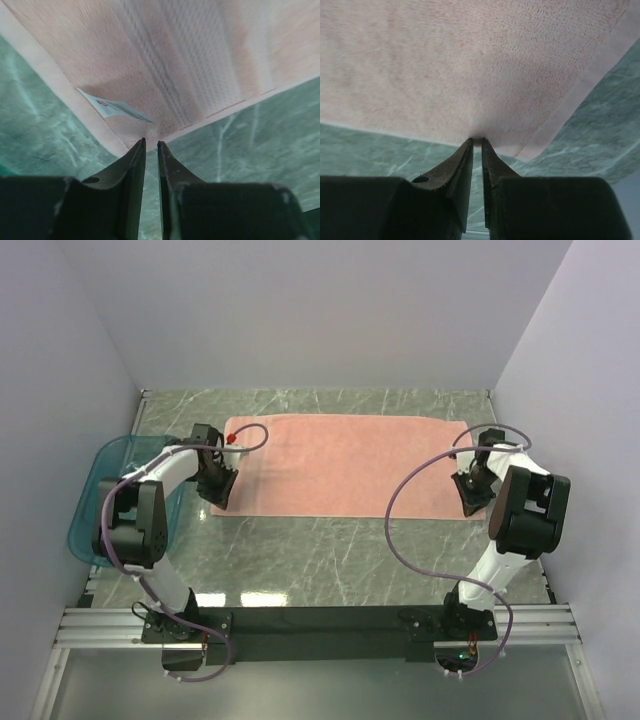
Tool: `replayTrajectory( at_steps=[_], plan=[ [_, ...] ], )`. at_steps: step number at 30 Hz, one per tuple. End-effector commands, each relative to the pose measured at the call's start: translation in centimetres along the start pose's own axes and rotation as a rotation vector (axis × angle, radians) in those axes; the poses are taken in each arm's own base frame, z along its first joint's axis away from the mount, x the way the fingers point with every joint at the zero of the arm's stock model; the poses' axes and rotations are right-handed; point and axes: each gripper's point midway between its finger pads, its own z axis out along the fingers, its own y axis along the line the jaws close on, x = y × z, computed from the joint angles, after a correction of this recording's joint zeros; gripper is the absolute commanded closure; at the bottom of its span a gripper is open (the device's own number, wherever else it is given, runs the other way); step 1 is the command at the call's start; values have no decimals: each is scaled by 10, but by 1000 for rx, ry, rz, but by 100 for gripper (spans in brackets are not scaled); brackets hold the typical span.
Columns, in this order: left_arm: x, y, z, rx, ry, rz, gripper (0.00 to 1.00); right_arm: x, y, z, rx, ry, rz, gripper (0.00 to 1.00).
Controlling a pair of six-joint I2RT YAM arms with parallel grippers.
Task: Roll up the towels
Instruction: Flatten the towel
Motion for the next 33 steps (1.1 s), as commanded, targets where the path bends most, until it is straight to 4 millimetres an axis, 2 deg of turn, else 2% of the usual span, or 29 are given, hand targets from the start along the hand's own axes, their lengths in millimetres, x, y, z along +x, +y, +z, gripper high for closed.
replayTrajectory(
  at_steps=[1, 6, 8, 11, 15, 16, 17, 18, 19, 20, 21, 22, 23, 24, 25, 26, 27, 28, 29, 30, 31, 32, 33],
  plan=[
    [20, 8, 15, -41, 64, -7, 78, 4, -15, 14, 77, 28, -36, 81],
    [54, -6, 18, 7, 152, -13, 82, 17, -17, 18, 99, 66, -77, 82],
    [69, -14, 14, 28, 181, -23, 82, 25, -15, 18, 93, 84, -99, 82],
    [81, -21, 7, 40, 188, -26, 83, 39, -9, 12, 80, 107, -126, 82],
    [74, -20, -2, 29, 164, -17, 82, 51, 4, 0, 34, 113, -155, 82],
    [67, -25, -4, 60, 145, -17, 81, 44, 1, -5, 41, 93, -150, 81],
    [49, -24, -11, 66, 101, -10, 80, 38, 5, -10, 11, 72, -136, 80],
    [41, -28, -17, 93, 85, -5, 76, 30, 6, -14, -9, 54, -121, 78],
    [26, -35, -23, 143, 43, -1, 73, 6, 5, -30, -45, -19, -100, 74],
    [-2, -35, -37, 152, -27, 17, 71, -7, 5, -34, -73, -41, -65, 72],
    [-14, -37, -45, 167, -58, 22, 66, -22, 3, -43, -92, -81, -48, 70],
    [-29, -40, -52, 193, -99, 27, 64, -53, -11, -65, -70, -168, -35, 68],
    [-54, -36, -67, 182, -168, 39, 62, -69, -11, -74, -97, -219, 7, 67],
    [-67, -35, -73, 183, -199, 33, 59, -84, -18, -75, -99, -242, 35, 67],
    [-80, -31, -74, 182, -228, 35, 58, -110, -32, -94, -62, -320, 57, 67],
    [-99, -26, -84, 161, -280, 38, 57, -126, -43, -99, -43, -372, 121, 67],
    [-110, -22, -87, 152, -306, 21, 57, -138, -53, -92, -32, -382, 157, 68],
    [-121, -16, -84, 144, -324, 11, 57, -161, -67, -107, 8, -451, 174, 69],
    [-136, -11, -92, 133, -362, 8, 56, -172, -74, -108, 14, -472, 225, 69],
    [-144, -9, -92, 141, -372, -12, 56, -189, -87, -106, 39, -491, 249, 70],
    [-149, -7, -85, 147, -362, -26, 56, -197, -95, -103, 50, -500, 272, 71],
    [-159, -3, -90, 135, -383, -27, 56, -205, -102, -86, 51, -490, 310, 71],
    [-163, 0, -89, 129, -380, -26, 55, -211, -113, -82, 84, -496, 329, 72]
  ],
)
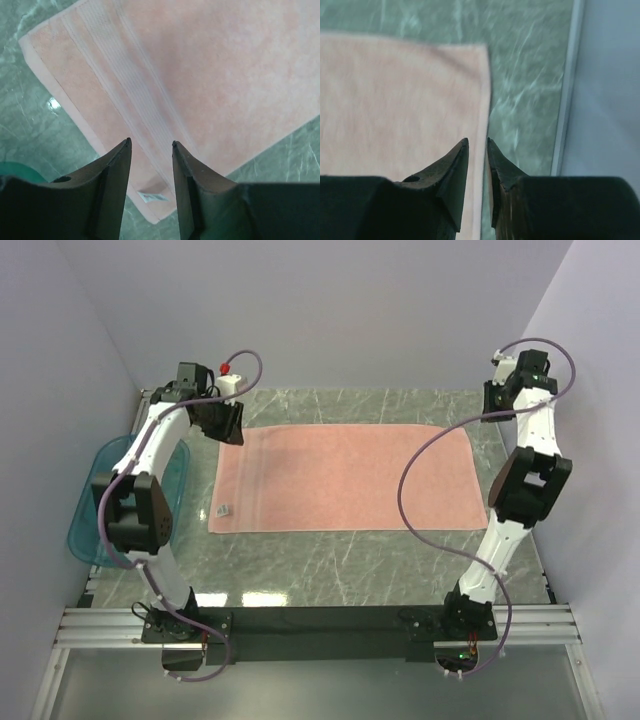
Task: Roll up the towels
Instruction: Flatten the towel
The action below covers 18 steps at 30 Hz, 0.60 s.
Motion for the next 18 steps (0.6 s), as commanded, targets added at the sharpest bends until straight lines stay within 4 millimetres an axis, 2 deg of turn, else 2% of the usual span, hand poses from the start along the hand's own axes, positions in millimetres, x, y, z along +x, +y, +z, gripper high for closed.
replayTrajectory(
  at_steps=[1, 2, 4, 5, 9, 11, 14, 18],
  plan=[
    [-20, 11, 10, 2, -20, -39, 55, -17, -22, 39, 70, -34, 145, 71],
    [-22, 15, 10, -12, -24, -53, 55, -10, -26, 57, 70, -10, 150, 71],
    [-25, 23, 10, -21, -37, -68, 55, -22, -30, 66, 82, -33, 146, 71],
    [-26, 28, 9, -28, -44, -86, 54, -15, -30, 82, 73, -11, 154, 71],
    [-18, 34, 15, -30, -11, -106, 54, -16, -27, 105, 68, -19, 143, 68],
    [-15, 35, 18, -30, 1, -105, 53, -16, -23, 117, 72, -30, 128, 61],
    [-13, 39, 21, -37, 8, -110, 53, -16, -19, 130, 89, -31, 118, 59],
    [-10, 41, 25, -41, 19, -105, 53, -23, -20, 137, 118, -51, 124, 59]
  ],
)
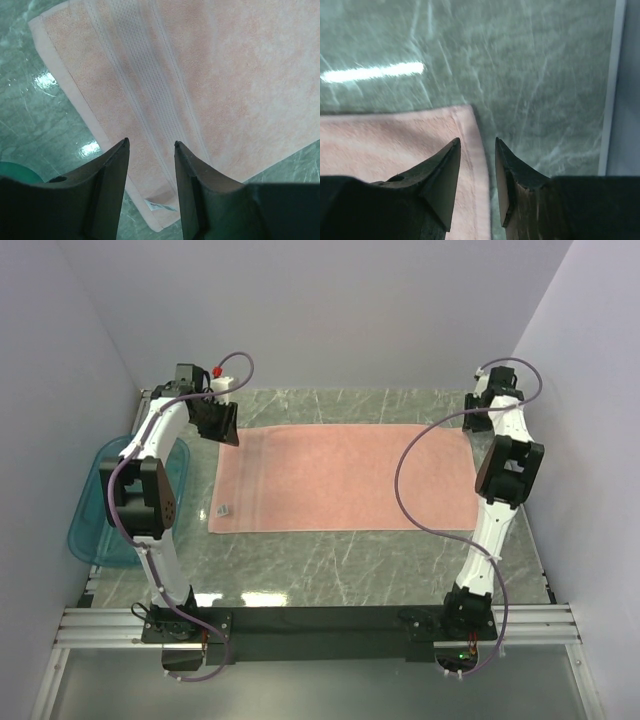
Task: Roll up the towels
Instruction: Flatten the towel
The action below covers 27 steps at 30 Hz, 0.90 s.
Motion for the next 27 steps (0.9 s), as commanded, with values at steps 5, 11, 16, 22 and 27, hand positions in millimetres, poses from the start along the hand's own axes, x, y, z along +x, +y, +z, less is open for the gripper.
replayTrajectory(
  at_steps=[5, 11, 16, 22, 27],
  plan=[
    [-11, 5, -3, -24, -25, 23, 52, -42, 5, 5, 48, -128, -3, 58],
    [-10, 13, -2, -28, -12, 11, 52, -41, 8, 9, 82, -122, -28, 58],
    [-10, 19, 2, -25, -1, -2, 52, -26, 8, 12, 82, -67, -51, 56],
    [-8, 23, 8, -24, 17, -3, 52, -8, 8, 25, 71, -5, -51, 57],
    [-7, 34, 20, -53, 35, -24, 52, -2, 13, 29, 40, 7, -55, 66]
  ],
)
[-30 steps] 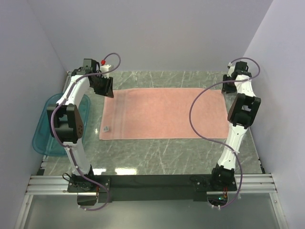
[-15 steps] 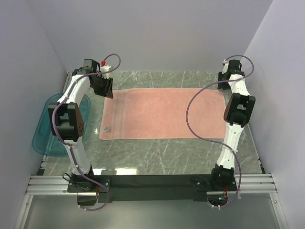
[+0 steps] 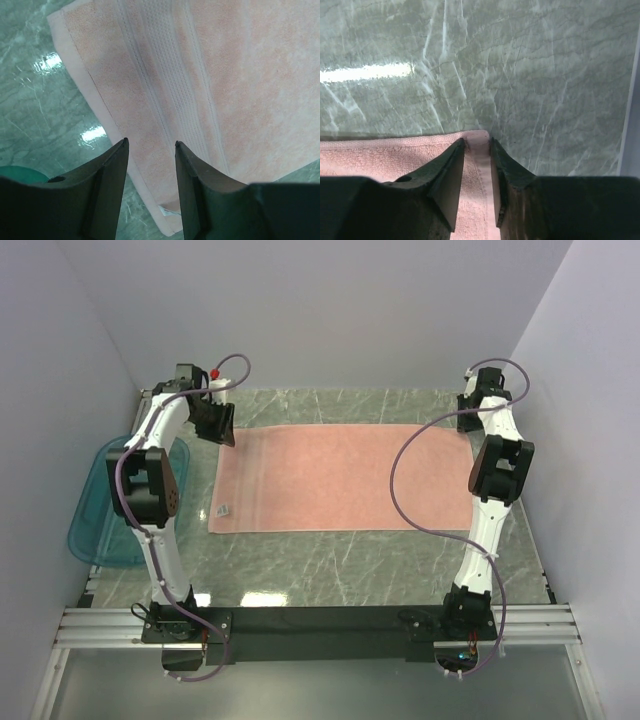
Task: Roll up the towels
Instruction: Flatten the towel
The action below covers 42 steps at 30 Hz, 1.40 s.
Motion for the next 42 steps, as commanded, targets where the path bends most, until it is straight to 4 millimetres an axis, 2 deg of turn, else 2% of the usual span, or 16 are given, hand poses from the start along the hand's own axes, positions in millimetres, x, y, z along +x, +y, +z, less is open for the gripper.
replayTrajectory(
  at_steps=[1, 3, 5, 6, 12, 16, 21, 26, 33, 42],
  plan=[
    [-20, 8, -2, -26, -32, 13, 52, 7, 4, 8, -18, 30, -18, 68],
    [-19, 10, 7, -18, -11, 0, 51, 11, 6, 10, -29, 40, -23, 76],
    [-31, 12, 6, -23, -35, -8, 51, 11, 7, 9, -32, 38, -29, 87],
    [-33, 15, 13, -25, -36, -16, 51, 11, 6, 8, -30, 39, -29, 99],
    [-77, 26, 27, -48, -170, -69, 49, -1, 5, -1, -24, 2, -37, 100],
    [-90, 40, 40, -91, -215, -97, 54, -11, 3, -9, -21, -25, -42, 100],
    [-90, 64, 60, -179, -210, -106, 57, -12, 7, -13, -45, -28, -34, 100],
    [-93, 77, 71, -222, -222, -108, 61, -11, 9, -15, -49, -24, -37, 100],
    [-70, 91, 98, -257, -151, -115, 61, -9, 8, -14, -47, -18, -40, 100],
    [-52, 98, 116, -265, -98, -119, 58, -11, 9, -16, -54, -21, -46, 100]
  ],
)
